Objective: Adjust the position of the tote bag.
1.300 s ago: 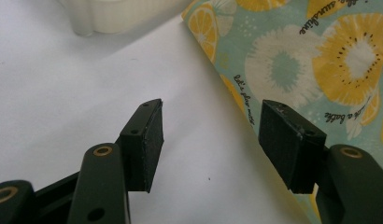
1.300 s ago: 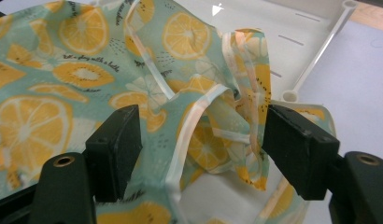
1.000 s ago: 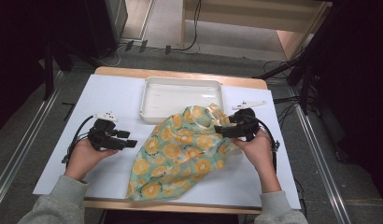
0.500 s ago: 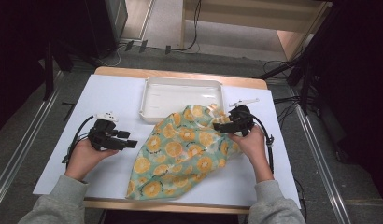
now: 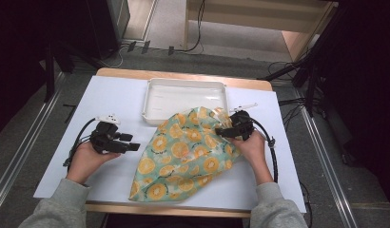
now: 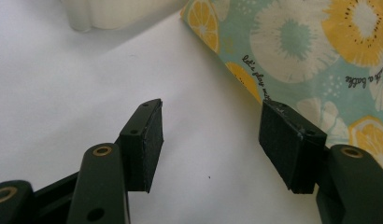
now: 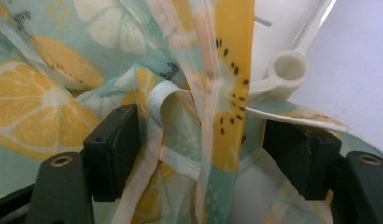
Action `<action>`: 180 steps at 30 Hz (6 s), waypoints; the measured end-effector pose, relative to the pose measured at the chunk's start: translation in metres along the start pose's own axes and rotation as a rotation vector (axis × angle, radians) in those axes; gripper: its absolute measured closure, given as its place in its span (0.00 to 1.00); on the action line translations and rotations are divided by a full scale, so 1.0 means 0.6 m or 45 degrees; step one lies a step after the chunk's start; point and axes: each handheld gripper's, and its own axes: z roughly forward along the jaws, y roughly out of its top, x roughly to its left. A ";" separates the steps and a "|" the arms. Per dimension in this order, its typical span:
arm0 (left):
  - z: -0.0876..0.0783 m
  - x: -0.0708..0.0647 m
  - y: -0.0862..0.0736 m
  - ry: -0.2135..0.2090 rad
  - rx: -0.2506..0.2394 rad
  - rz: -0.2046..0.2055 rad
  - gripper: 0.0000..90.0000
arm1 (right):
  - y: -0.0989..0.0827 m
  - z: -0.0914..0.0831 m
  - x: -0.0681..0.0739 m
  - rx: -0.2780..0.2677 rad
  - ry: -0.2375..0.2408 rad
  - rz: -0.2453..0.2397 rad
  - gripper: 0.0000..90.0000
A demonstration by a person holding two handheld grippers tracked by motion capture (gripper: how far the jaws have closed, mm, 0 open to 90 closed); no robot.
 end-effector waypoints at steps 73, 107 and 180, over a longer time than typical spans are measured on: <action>-0.010 0.001 -0.001 0.002 -0.043 -0.004 0.46 | 0.015 -0.137 0.082 -0.102 0.144 -0.114 0.99; -0.011 -0.014 0.002 -0.016 -0.079 0.015 0.46 | -0.019 -0.207 0.279 -0.174 0.347 -0.343 0.99; -0.013 -0.013 0.000 -0.019 -0.086 0.011 0.46 | -0.040 0.007 0.463 0.038 0.579 -0.477 0.98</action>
